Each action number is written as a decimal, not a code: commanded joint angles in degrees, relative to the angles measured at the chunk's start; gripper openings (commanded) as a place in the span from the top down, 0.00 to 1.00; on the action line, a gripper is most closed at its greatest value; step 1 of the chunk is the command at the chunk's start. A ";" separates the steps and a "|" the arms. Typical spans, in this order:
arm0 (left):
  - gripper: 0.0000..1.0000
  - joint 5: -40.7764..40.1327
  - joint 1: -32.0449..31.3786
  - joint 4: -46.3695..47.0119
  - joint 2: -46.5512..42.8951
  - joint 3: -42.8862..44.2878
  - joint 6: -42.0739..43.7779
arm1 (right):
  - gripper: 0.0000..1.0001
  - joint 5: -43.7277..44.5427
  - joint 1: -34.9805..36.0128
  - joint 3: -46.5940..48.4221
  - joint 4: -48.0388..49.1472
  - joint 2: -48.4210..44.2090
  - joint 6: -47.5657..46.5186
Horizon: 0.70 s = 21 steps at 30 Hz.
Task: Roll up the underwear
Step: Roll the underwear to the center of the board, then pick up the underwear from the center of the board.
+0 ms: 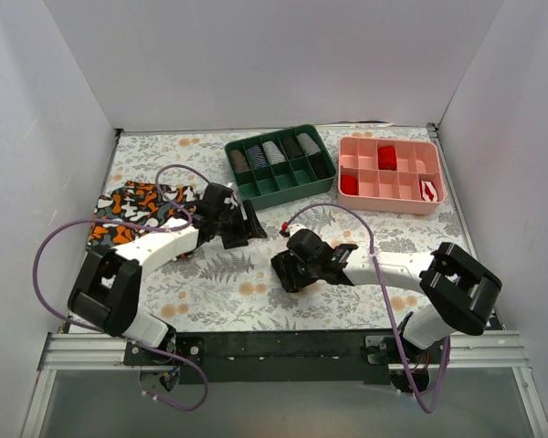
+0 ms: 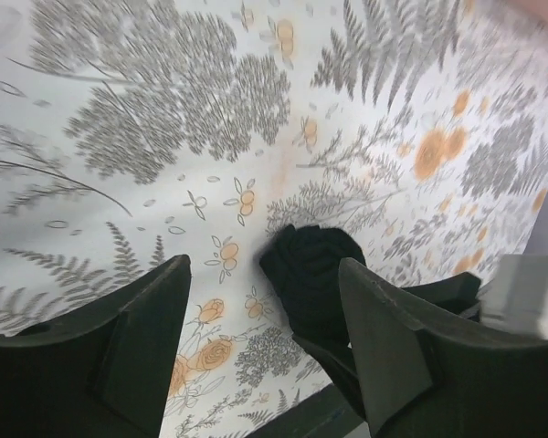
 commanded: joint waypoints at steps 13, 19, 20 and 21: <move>0.35 -2.77 3.30 -2.10 -11.24 -2.99 -0.72 | 0.99 4.14 -8.27 14.49 -26.72 -4.91 -4.38; 0.35 -2.76 3.30 -2.01 -13.00 -3.97 -0.63 | 0.99 4.49 -12.75 21.16 -29.35 -4.30 -7.88; 0.35 -2.76 3.30 -2.01 -13.18 -3.97 -0.55 | 0.99 4.67 -14.06 22.39 -29.88 -3.95 -8.33; 0.35 -2.76 3.30 -2.10 -13.53 -4.05 -0.37 | 0.99 4.93 -14.60 25.10 -30.49 -3.16 -9.03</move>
